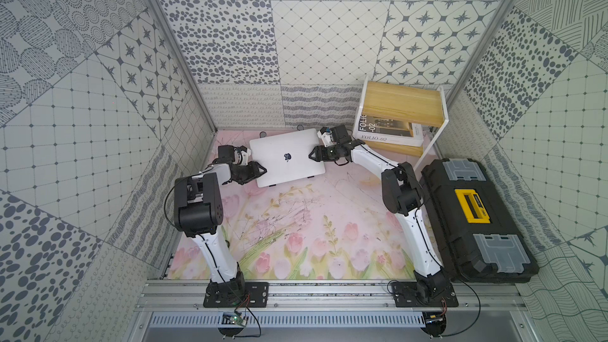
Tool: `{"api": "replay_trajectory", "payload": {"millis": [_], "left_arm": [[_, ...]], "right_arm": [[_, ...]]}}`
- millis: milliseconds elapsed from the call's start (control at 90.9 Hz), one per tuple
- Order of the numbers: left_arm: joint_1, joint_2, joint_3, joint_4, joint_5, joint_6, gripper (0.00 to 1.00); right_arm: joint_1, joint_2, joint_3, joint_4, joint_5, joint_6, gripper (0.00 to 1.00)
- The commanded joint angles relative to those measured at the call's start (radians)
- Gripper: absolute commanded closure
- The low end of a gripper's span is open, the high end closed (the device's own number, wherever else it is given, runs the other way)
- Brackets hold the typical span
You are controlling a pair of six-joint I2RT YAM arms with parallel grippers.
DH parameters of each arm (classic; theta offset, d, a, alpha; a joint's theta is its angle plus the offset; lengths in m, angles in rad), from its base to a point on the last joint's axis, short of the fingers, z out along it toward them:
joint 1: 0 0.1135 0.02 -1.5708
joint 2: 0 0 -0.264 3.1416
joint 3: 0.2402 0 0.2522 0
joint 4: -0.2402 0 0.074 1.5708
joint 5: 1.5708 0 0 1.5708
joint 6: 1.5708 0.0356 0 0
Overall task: Close the laptop lid and set it aside
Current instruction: Pick up the laptop from the computer stand.
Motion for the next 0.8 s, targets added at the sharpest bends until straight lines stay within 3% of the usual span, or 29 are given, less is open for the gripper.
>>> {"api": "replay_trajectory", "payload": {"millis": [0,792], "left_arm": [[0.012,-0.007,0.006,0.011,0.067,-0.01,0.53],[0.075,-0.011,-0.035,0.035,0.091,-0.018,0.52]], "right_arm": [[0.025,-0.07,-0.044,0.112,-0.085,0.04,0.4],[0.09,-0.362,-0.394,0.426,-0.21,0.203,0.5]]}}
